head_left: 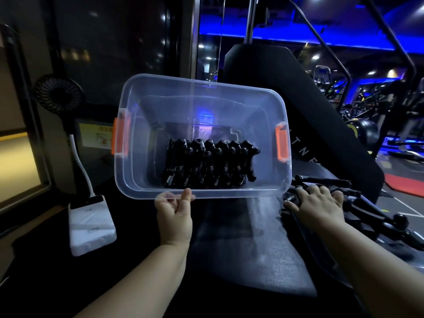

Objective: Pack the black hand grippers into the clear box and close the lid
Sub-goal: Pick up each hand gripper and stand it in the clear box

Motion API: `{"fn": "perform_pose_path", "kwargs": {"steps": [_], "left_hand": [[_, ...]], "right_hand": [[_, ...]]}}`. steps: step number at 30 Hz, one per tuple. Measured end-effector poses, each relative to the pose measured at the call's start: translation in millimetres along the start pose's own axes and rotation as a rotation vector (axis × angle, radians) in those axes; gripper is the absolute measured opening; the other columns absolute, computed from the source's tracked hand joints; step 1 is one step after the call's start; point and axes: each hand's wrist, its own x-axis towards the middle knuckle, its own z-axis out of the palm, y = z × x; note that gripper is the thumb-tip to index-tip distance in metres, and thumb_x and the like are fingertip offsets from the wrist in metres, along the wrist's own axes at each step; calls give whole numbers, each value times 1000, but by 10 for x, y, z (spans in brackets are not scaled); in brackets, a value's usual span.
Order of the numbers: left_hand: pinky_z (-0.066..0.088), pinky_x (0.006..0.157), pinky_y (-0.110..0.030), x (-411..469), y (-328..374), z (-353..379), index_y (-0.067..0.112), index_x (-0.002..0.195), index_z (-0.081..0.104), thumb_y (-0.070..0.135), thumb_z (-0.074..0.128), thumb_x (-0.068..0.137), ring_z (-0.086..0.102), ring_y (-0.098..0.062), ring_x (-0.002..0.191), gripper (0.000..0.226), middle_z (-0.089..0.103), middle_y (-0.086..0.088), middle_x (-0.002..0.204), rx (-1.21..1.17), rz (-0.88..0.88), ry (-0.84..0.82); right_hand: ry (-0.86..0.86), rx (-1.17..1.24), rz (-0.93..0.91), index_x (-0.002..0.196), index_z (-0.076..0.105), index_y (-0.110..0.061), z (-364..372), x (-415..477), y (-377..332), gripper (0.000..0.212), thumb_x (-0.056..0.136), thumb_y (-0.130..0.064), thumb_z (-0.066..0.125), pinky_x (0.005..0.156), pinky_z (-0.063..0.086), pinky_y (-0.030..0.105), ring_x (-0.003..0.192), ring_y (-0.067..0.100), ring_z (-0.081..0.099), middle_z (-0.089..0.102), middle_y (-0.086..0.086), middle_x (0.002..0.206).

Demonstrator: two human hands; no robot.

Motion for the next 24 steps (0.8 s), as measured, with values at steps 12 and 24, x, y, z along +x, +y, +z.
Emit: {"fn": "perform_pose_path", "kwargs": {"steps": [12, 24], "left_hand": [[45, 70, -4, 6, -6, -9, 21, 85, 32, 9, 54, 93, 63, 6, 67, 26, 62, -5, 75, 16, -12, -5], [45, 72, -3, -3, -1, -2, 23, 84, 32, 8, 53, 93, 63, 8, 67, 28, 62, -6, 74, 33, 8, -5]], "right_hand": [[-71, 20, -130, 118, 53, -33, -104, -172, -97, 90, 57, -95, 30, 104, 18, 42, 122, 17, 33, 53, -7, 120], [-116, 39, -275, 125, 55, -38, -265, -316, -100, 90, 57, -94, 35, 117, -5, 49, 133, 17, 34, 56, -6, 123]]}}
